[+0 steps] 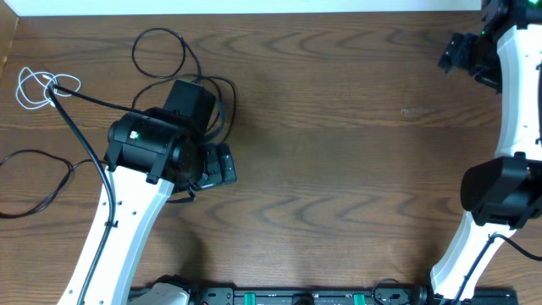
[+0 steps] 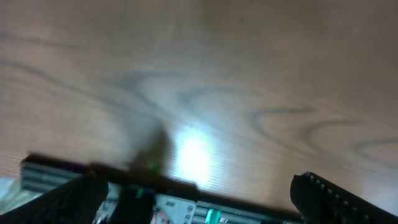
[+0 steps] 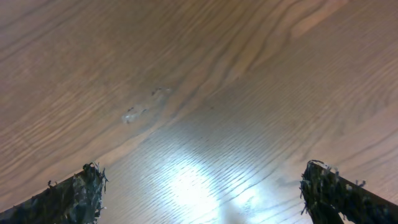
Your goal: Untangle cables
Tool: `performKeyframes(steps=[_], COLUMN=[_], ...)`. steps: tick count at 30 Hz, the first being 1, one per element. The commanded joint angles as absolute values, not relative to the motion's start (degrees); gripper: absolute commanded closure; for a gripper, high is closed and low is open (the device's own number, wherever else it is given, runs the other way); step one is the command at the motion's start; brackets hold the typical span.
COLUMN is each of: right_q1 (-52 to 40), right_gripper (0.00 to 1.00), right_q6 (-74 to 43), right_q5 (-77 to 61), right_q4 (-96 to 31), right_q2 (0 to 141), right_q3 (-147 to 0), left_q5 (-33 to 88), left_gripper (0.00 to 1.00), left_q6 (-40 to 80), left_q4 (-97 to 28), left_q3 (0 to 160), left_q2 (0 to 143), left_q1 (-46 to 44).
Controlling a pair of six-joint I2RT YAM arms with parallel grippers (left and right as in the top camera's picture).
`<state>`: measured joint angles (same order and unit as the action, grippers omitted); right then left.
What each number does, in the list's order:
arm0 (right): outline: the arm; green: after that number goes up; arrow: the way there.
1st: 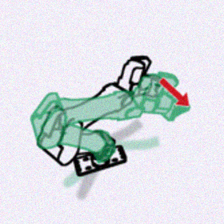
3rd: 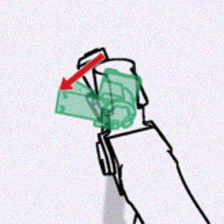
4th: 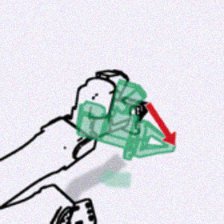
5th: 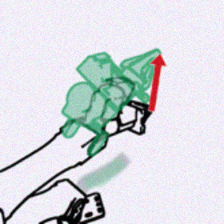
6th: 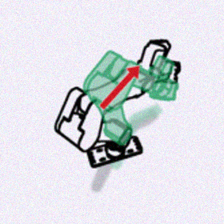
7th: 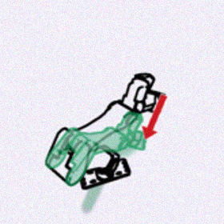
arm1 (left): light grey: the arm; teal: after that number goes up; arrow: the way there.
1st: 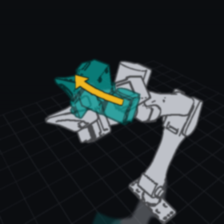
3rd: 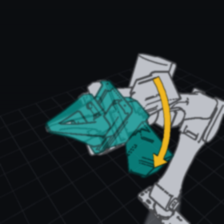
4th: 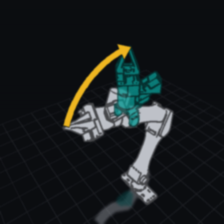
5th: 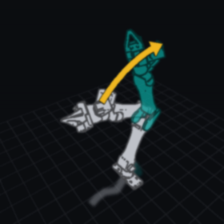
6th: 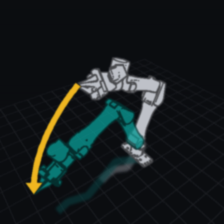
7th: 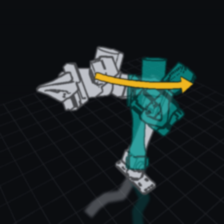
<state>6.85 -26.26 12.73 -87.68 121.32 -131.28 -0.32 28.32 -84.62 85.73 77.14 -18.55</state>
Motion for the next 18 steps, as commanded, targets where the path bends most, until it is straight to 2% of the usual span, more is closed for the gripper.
performKeyframes(steps=[1,4,6,9,14,18], right_q1=[6.57,6.57,6.55,6.55,6.55,6.55], right_gripper=[0.01,0.01,0.01,0.01,0.01,0.01], right_q6=[-25.63,-25.63,-25.63,-25.63,-25.63,-25.63], right_q5=[14.63,14.66,14.66,14.66,14.66,14.66], right_q4=[-87.85,-87.88,-87.88,-87.88,-87.88,-87.88], right_q2=[121.62,121.62,121.62,121.62,121.62,121.62], right_q3=[-131.41,-131.41,-131.41,-131.41,-131.41,-131.41], left_q5=[-0.36,2.37,8.49,10.0,-1.8,-8.73], left_gripper=[0.01,0.01,0.01,0.01,0.01,0.01], left_q6=[28.45,26.57,17.89,17.74,15.14,15.0], left_q4=[-82.37,-79.48,-74.59,-74.22,-78.59,-73.41], left_q3=[85.71,85.76,86.02,90.67,104.12,106.48], left_q2=[77.14,77.14,77.34,80.38,93.19,101.54], left_q1=[-18.63,-18.63,-18.61,-18.17,-17.04,-17.04])
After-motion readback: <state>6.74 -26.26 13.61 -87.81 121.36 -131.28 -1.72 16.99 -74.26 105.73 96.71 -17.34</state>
